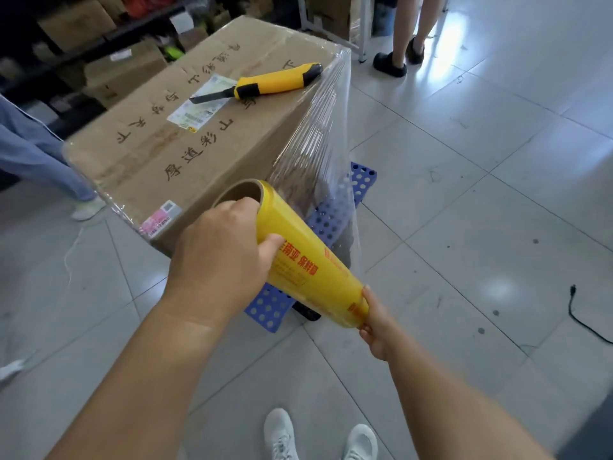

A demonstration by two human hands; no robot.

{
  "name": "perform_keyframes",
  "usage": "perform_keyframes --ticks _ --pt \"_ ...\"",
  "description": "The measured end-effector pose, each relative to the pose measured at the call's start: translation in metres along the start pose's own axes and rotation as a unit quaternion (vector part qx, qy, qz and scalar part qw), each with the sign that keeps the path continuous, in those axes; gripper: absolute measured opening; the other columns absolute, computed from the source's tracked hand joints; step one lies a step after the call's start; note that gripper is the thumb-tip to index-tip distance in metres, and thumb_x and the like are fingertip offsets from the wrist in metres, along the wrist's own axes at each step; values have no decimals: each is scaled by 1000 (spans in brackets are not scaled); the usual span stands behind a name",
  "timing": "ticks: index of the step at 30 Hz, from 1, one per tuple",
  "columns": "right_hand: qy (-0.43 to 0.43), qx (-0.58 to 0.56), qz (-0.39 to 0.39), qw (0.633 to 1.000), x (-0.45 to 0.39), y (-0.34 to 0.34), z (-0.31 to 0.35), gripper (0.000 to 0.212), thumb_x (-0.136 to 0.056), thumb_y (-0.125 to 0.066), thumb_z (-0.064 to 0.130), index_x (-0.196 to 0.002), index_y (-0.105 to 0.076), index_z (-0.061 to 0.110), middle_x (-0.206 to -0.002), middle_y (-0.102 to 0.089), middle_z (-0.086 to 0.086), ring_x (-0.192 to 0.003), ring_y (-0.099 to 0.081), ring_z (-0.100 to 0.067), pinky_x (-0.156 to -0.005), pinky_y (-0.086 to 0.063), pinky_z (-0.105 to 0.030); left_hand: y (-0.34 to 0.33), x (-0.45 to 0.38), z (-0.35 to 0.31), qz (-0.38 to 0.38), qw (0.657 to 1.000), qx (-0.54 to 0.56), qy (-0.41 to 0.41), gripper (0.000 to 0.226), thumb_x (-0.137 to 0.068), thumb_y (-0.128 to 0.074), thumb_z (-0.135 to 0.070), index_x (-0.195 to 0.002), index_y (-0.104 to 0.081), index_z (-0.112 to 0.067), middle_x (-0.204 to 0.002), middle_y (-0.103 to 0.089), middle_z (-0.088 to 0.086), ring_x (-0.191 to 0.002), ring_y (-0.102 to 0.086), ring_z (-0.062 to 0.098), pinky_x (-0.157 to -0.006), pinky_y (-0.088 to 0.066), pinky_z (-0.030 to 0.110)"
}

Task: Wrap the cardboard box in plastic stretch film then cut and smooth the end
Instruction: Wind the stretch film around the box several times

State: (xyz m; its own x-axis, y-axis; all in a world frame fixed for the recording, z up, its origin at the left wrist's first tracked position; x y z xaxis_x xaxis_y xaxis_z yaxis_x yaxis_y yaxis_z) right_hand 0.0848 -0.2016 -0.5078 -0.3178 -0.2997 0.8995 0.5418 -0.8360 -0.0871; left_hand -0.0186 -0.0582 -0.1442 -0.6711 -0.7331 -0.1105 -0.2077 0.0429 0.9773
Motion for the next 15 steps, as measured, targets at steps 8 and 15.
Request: perform_keyframes --ticks 8,15 --pt "10 -31 -1 999 17 -26 -31 72 -86 -48 64 -140 -41 17 -131 -51 -5 -84 -50 -11 -62 -38 -19 11 23 33 -17 1000 18 -18 28 -83 -60 -38 -96 -57 -14 -91 -57 3 -87 -54 26 -65 -35 31" --pt "19 -40 -6 999 34 -64 -72 95 -71 -50 80 -141 -42 16 -121 -48 -2 -76 -43 -8 -66 -38 -20 23 47 81 -16 998 27 -47 30 -84 -59 -39 -102 -56 -15 -101 -61 4 -92 -54 27 -66 -31 29"
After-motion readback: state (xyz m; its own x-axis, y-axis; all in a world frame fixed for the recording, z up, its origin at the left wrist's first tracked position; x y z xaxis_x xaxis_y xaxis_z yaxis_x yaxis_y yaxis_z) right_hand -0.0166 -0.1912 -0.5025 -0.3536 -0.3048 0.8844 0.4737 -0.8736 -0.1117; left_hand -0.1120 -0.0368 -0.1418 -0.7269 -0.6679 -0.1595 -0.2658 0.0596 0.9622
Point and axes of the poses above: each hand's wrist, its own x-axis away from the middle knuckle, its own y-axis out of the back of the hand, z = x × y, the point moved 5 cm from there along -x, towards the middle knuckle
